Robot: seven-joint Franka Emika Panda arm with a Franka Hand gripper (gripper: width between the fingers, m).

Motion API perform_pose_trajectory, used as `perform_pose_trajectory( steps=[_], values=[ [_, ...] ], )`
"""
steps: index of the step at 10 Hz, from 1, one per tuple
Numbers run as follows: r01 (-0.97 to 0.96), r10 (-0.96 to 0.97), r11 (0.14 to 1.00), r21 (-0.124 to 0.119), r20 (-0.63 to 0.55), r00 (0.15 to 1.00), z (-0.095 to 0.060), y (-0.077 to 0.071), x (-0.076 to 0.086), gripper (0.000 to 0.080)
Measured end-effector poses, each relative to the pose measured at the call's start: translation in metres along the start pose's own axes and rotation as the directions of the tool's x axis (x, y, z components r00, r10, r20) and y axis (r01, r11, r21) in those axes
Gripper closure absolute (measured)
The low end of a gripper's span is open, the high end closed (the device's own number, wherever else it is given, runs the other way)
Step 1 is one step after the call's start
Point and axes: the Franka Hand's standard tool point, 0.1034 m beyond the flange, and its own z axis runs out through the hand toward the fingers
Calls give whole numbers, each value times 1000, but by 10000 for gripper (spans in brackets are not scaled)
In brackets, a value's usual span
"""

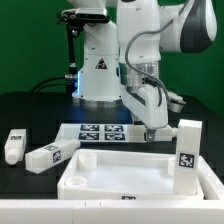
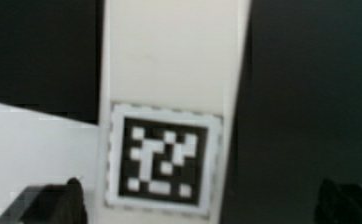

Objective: Assemble desk

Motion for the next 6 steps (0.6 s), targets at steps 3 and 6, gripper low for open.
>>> perform_pose_trajectory(
  steps=[3, 6],
  values=[
    [0, 0, 1000, -12, -10, 1000, 9, -5, 6, 150],
    [-4, 4, 1000, -14, -14, 1000, 9, -3, 9, 517]
  ],
)
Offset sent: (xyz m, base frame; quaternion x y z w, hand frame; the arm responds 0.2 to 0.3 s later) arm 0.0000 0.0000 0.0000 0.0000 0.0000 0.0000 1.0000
